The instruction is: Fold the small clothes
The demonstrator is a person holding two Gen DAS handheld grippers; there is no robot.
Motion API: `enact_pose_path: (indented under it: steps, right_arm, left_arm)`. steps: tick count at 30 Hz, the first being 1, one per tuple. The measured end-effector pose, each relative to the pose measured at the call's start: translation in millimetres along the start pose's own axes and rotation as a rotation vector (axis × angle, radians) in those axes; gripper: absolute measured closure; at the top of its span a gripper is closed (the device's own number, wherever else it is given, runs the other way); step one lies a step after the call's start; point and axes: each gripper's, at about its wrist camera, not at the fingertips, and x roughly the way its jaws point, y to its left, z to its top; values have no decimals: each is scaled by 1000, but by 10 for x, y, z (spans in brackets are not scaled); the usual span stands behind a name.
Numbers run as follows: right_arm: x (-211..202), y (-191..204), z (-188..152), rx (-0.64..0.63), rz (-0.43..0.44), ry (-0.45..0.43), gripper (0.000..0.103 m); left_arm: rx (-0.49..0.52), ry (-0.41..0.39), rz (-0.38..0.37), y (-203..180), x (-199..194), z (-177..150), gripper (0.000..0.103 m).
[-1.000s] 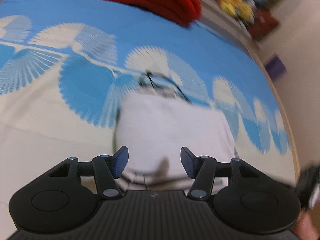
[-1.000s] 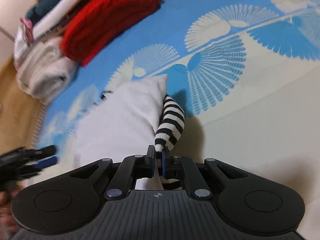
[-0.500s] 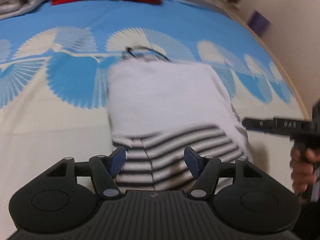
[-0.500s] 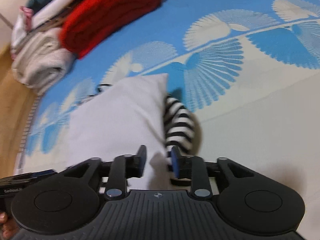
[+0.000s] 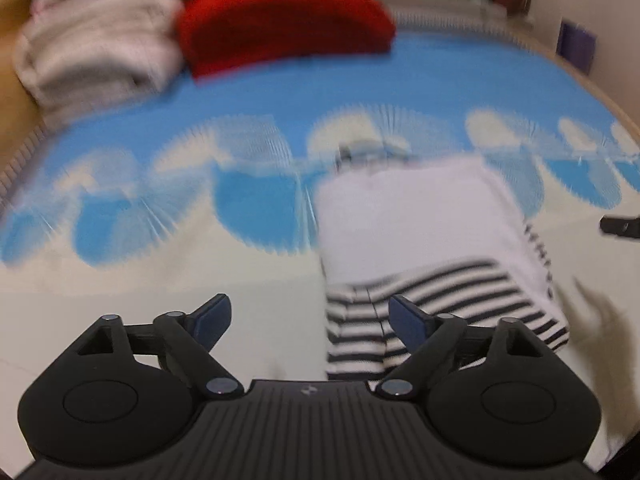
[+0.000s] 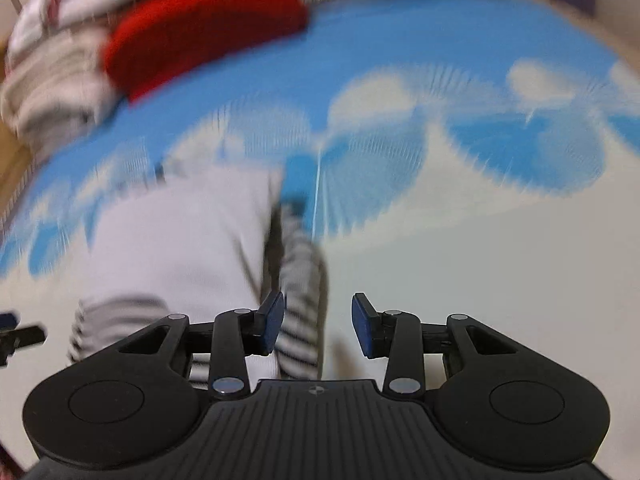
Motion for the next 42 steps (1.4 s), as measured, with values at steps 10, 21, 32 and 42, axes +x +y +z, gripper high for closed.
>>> enact_pose_path:
  steps: [10,21,32,42]
  right_arm:
    - [-1552,393,-817,-158,35,-373,21]
    - [-1515,550,-1550,-185,-3,-240,1]
    - [-1267,667,-1541,-145,-25,-191,1]
    - [-1217,783,-1522,-182,-9,-188,1]
  left_arm:
    - [-34,-308,-105,-435,-1339,-926,1]
    - [-148,-193,-4,-733,-1043,-1453,1]
    - [-249,-46,-1,-577,-754,-1423,1]
    - [-248,-38,-6,-555,-740,-1427,1]
